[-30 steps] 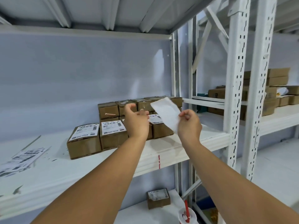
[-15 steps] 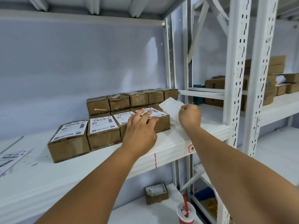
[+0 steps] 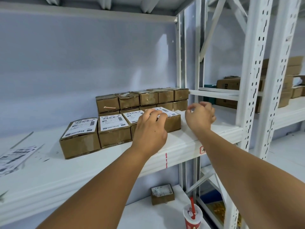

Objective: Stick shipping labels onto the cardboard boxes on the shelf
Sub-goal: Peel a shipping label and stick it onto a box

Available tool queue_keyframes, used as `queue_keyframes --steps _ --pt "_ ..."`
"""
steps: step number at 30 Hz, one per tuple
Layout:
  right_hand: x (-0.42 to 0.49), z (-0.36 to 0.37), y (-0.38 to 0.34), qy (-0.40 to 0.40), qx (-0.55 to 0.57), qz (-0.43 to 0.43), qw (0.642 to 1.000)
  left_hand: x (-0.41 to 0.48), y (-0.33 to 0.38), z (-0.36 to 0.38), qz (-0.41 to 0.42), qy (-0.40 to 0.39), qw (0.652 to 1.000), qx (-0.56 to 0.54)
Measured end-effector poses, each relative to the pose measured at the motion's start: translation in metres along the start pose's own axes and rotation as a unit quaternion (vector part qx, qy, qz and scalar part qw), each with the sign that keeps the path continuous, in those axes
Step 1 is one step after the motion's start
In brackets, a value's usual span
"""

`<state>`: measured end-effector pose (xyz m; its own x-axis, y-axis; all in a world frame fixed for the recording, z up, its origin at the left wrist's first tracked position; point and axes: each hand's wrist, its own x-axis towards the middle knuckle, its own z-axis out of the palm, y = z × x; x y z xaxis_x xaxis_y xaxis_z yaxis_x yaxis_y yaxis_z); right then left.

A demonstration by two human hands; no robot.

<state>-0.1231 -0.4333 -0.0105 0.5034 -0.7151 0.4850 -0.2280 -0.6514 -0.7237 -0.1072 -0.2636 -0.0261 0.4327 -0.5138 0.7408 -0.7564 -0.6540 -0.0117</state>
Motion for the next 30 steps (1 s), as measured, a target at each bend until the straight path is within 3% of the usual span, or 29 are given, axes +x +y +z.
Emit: queue_keyframes --steps 4,7,10,13,15,21,25,30 --pt "-0.017 -0.004 -0.017 0.052 0.015 -0.053 0.997 -0.002 0.002 -0.008 -0.008 -0.021 0.999 0.040" --pt "-0.036 -0.007 -0.041 0.050 0.019 -0.157 0.986 -0.011 0.000 -0.021 -0.019 -0.021 0.997 0.073" --pt "-0.059 -0.006 -0.070 -0.032 0.030 -0.281 0.959 -0.023 -0.013 -0.041 -0.047 -0.007 0.995 0.092" --pt "-0.083 0.000 -0.102 -0.144 0.015 -0.336 0.931 -0.033 -0.039 -0.070 -0.087 0.009 0.991 0.098" --pt "-0.095 0.004 -0.121 -0.169 -0.003 -0.361 0.917 -0.040 -0.060 -0.089 -0.105 0.010 0.988 0.110" --pt "-0.108 0.024 -0.167 -0.142 0.001 -0.371 0.918 -0.071 -0.132 -0.138 -0.168 0.025 0.977 0.133" --pt "-0.101 0.054 -0.182 -0.160 0.008 -0.320 0.934 -0.093 -0.172 -0.143 -0.164 0.034 0.978 0.127" --pt "-0.079 0.095 -0.204 -0.218 -0.110 -0.294 0.924 -0.106 -0.213 -0.126 -0.131 -0.023 0.968 0.211"
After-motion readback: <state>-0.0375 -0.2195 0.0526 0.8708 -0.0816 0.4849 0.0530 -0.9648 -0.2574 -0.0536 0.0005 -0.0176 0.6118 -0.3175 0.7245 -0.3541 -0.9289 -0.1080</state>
